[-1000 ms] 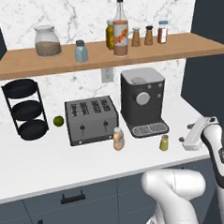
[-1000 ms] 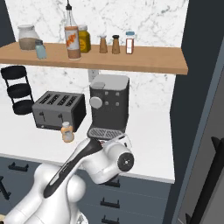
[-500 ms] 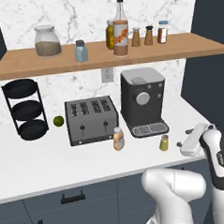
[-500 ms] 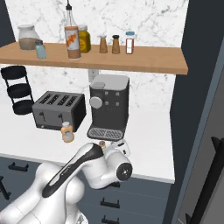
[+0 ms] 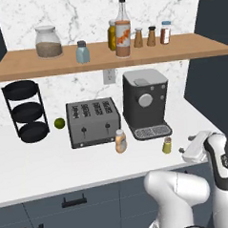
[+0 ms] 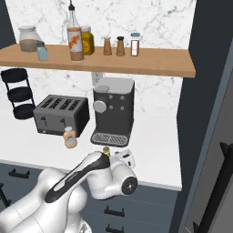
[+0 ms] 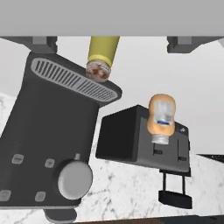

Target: Put the shaker and condiment bottle from the counter next to their counterparts in the cabinet.

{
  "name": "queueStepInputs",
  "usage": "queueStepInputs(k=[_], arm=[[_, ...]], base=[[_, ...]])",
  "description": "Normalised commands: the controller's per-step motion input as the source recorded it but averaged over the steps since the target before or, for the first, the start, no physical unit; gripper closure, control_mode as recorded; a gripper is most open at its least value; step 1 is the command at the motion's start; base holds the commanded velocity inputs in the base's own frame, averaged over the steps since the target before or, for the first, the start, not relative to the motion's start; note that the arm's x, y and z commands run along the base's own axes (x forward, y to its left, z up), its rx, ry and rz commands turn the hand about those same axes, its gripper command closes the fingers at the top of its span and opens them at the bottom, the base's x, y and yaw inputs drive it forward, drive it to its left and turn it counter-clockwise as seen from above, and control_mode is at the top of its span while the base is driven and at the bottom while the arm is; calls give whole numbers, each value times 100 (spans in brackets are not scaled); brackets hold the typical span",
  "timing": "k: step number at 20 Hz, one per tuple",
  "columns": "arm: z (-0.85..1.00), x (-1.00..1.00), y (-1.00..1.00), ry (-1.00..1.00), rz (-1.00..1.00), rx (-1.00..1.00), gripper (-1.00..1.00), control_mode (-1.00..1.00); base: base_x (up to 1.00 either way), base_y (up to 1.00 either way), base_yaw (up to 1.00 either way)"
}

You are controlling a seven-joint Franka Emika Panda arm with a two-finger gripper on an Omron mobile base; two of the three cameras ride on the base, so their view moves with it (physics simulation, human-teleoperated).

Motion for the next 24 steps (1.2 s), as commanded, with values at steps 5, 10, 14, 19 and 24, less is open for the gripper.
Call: queueStepInputs(k=[5,10,14,19,24], arm=[[-12,4,0,0,0,7,-100,-100],[-8,1,0,0,0,6,-100,-100],[-3,9,0,1,0,6,-100,-100],[-18,11,0,4,0,3,-100,-100],[-25,20,0,5,0,2,-100,-100]], base=[[0,0,0],[0,0,0],[0,0,0],[0,0,0],[0,0,0]])
